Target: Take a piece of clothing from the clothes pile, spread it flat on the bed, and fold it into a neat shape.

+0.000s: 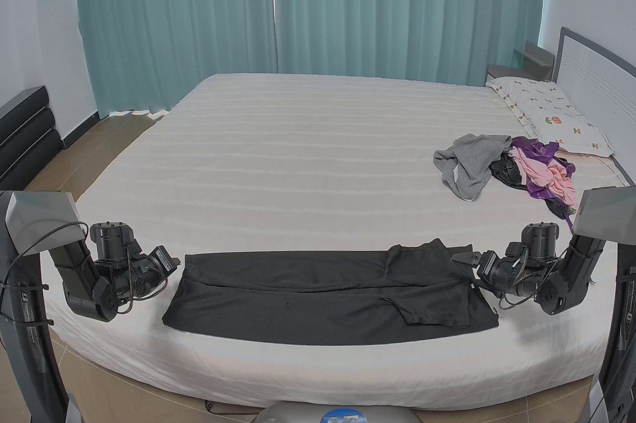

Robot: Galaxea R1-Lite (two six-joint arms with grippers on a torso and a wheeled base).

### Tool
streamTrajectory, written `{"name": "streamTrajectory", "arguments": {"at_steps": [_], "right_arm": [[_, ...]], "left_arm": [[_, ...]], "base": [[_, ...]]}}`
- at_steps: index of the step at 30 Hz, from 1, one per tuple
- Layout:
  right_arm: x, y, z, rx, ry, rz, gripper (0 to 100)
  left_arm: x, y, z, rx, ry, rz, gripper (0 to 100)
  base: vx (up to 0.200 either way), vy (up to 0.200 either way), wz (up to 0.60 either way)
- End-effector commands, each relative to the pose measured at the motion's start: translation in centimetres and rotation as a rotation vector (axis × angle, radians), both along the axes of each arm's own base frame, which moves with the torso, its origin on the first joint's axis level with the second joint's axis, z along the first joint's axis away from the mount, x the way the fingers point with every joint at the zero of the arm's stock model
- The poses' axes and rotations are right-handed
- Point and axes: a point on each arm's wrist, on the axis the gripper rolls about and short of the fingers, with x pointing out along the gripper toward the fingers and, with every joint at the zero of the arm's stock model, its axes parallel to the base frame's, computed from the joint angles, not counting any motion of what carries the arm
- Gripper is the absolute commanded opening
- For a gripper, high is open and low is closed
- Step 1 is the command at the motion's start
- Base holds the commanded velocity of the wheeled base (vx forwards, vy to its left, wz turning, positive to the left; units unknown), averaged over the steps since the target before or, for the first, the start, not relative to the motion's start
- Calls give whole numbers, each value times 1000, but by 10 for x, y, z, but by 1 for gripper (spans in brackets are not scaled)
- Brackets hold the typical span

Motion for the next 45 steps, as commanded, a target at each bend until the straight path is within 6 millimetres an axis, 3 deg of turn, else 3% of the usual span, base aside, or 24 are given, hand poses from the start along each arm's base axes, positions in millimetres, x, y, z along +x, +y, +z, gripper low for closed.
{"name": "streamTrajectory", "arguments": {"at_steps": [1,15,16,24,38,39,45], "right_arm": [[5,1,-1,-13,2,-15,100],[2,-5,5,2,13,-57,100],[2,-5,4,1,16,-57,100],[2,-4,0,3,26,-55,100],[4,-5,-3,28,39,-75,100],[5,-6,-2,30,37,-79,100],[6,-12,-1,30,30,-97,100]], "left_arm": [[0,0,1,0,-4,1,0],[9,-8,-4,-7,-8,-23,0],[11,-8,-3,-6,-15,-23,100],[40,-6,-13,-29,-44,9,100],[62,-5,-36,29,-40,-20,100],[62,-6,-38,44,-38,-30,0],[64,-5,-41,60,-51,-32,0]], "base": [[0,0,0],[0,0,0],[0,0,0],[0,0,0],[0,0,0],[0,0,0],[0,0,0]]}}
